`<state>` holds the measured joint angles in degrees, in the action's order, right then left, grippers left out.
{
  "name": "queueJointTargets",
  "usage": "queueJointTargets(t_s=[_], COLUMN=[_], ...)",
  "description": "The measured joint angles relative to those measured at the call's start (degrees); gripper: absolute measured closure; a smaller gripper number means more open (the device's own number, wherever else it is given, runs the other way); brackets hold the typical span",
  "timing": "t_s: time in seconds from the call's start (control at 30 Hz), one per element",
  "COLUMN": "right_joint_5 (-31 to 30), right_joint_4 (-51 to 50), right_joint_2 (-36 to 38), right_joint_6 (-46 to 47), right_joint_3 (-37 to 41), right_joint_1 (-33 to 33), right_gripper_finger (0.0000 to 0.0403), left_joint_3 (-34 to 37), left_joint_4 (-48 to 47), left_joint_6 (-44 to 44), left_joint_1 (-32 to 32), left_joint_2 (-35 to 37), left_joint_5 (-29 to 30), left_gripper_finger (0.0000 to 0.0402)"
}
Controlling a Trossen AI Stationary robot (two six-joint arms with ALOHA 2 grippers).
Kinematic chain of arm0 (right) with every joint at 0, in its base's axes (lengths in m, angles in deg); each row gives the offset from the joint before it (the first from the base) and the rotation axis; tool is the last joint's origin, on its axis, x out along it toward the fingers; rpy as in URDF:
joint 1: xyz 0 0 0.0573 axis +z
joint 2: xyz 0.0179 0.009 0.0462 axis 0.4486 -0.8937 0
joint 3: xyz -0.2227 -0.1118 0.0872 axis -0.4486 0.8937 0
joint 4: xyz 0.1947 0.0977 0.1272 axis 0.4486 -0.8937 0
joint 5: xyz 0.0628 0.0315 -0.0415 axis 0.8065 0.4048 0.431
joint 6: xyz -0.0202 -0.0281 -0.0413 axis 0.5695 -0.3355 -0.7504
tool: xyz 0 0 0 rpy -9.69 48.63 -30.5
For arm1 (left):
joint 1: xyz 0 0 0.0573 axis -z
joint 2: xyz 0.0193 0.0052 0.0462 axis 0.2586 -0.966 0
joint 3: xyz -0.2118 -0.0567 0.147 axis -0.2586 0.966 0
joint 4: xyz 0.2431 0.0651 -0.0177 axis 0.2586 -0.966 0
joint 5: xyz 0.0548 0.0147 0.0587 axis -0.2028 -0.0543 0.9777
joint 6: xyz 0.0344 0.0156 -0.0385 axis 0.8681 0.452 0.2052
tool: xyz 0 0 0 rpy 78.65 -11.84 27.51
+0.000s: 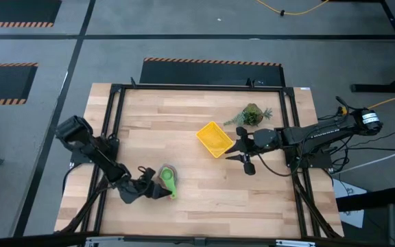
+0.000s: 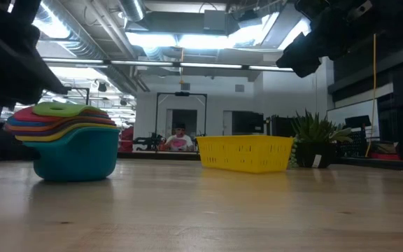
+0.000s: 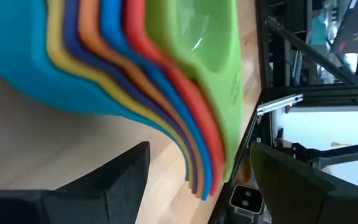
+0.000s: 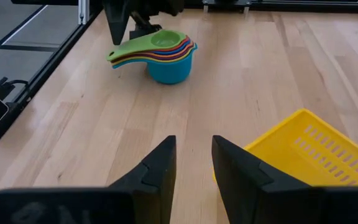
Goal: Nest measuring cups in basket
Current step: Put the stacked measuring cups into the yellow bin
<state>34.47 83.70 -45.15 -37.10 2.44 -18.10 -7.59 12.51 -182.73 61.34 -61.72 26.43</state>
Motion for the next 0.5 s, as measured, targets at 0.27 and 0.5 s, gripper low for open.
queueJointTargets(t_s=[0.27,0.5], right_joint_5=[0.0,-0.03], right_joint_4=[0.04,0.04], right_joint_2=[0.0,0.0], right_joint_6=[0.02,0.02], right_joint_3=[0.0,0.0], right_joint_1=[-0.02,0.0], right_gripper_finger=[0.0295,0.0295], left_joint_3=[-0.95,-3.15], left_joint_4=[5.26,5.07], left_joint_6=[0.18,1.09], left_joint_1=[0.02,-1.22], left_joint_2=[-3.72,-5.69], left_joint_5=[2.61,3.13], left_gripper_finger=[0.0131,0.0131])
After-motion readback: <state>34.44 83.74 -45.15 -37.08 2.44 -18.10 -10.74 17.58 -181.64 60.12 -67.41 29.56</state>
